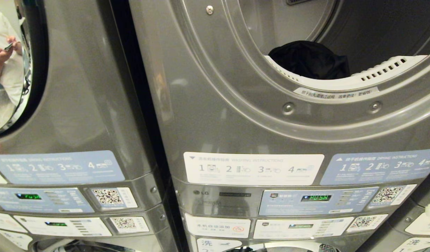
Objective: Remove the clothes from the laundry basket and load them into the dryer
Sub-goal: Close the dryer
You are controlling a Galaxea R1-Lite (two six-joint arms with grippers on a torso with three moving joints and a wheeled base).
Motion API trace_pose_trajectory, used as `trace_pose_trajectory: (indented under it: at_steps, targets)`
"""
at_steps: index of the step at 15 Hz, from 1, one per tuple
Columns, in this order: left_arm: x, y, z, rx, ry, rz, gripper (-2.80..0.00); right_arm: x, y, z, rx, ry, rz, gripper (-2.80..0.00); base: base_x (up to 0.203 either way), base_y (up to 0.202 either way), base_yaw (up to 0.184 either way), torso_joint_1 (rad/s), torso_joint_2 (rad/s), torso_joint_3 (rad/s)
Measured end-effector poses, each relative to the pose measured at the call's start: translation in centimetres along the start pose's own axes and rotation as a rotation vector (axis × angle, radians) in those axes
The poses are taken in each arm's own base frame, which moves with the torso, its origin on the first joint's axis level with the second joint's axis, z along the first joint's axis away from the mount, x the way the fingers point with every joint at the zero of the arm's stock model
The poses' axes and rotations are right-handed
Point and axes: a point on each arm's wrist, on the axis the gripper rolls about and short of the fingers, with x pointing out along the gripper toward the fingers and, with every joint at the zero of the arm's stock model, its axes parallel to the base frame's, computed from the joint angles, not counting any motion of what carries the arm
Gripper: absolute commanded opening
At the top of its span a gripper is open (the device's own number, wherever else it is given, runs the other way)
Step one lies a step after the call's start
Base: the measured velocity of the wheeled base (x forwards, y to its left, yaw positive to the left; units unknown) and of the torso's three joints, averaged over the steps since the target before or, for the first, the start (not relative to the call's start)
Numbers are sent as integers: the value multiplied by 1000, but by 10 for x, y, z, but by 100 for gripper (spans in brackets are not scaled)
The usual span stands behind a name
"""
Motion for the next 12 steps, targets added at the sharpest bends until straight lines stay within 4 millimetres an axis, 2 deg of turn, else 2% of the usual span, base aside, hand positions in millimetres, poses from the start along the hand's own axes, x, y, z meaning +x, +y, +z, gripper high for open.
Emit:
trace_pose_trajectory:
  at_steps: [3, 5, 8, 12]
  targets:
    - [0, 0, 0, 0, 0, 0, -280, -12, 19, -71, -20, -33, -26, -280, 0, 0, 0, 0, 0, 0]
    - [0, 0, 0, -2, 0, 0, -280, -14, 26, -102, -28, -69, -60, -280, 0, 0, 0, 0, 0, 0]
    - [0, 0, 0, -3, 0, 0, -280, -21, 32, -125, -64, -206, -157, -280, 0, 0, 0, 0, 0, 0]
    - [0, 0, 0, -6, -1, 0, -280, -29, 35, -136, -61, -352, -197, -280, 0, 0, 0, 0, 0, 0]
